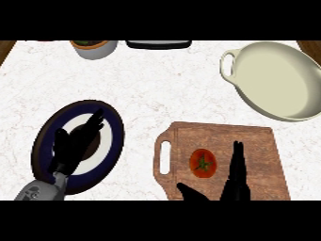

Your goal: Pick the tomato from the cutting board and place it in the pot

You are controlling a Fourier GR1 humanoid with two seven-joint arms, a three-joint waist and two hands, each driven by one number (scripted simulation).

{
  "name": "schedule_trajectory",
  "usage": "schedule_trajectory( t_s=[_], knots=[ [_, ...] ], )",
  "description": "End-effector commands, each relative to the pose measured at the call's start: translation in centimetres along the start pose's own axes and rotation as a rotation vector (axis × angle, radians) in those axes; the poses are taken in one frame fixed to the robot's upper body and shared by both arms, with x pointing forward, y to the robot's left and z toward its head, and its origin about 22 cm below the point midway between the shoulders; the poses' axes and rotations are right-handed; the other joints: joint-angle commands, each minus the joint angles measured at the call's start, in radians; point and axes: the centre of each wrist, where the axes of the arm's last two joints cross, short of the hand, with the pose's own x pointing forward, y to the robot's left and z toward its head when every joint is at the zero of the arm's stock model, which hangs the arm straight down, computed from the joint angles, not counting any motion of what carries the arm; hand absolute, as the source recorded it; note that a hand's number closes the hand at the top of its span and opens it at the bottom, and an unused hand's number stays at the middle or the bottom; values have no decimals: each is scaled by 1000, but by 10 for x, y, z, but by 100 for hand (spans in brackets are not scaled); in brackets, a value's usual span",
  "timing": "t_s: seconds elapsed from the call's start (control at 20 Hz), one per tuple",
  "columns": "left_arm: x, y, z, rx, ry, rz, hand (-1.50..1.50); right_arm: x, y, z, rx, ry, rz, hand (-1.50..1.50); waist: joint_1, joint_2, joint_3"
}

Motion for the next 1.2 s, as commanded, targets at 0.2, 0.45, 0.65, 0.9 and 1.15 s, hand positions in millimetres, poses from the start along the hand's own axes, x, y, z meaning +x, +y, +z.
schedule_trajectory(
  t_s=[0.2,0.45,0.65,0.9,1.15],
  knots=[
    [0,-12,-3,17,-3,7,0,-23,5,14,-45,-3,-48,-150,0,-1,1],
    [8,1,-7,23,2,-6,0,-25,15,34,12,-79,-169,-150,1,-1,3],
    [12,4,15,22,-3,10,0,-7,3,16,28,-118,-288,-150,8,-3,3],
    [12,4,6,3,-1,16,0,-28,14,0,17,-77,-354,-150,4,-1,3],
    [5,-8,-7,20,-2,16,0,-47,26,-9,46,-59,-434,-150,-2,-1,3]
  ],
)
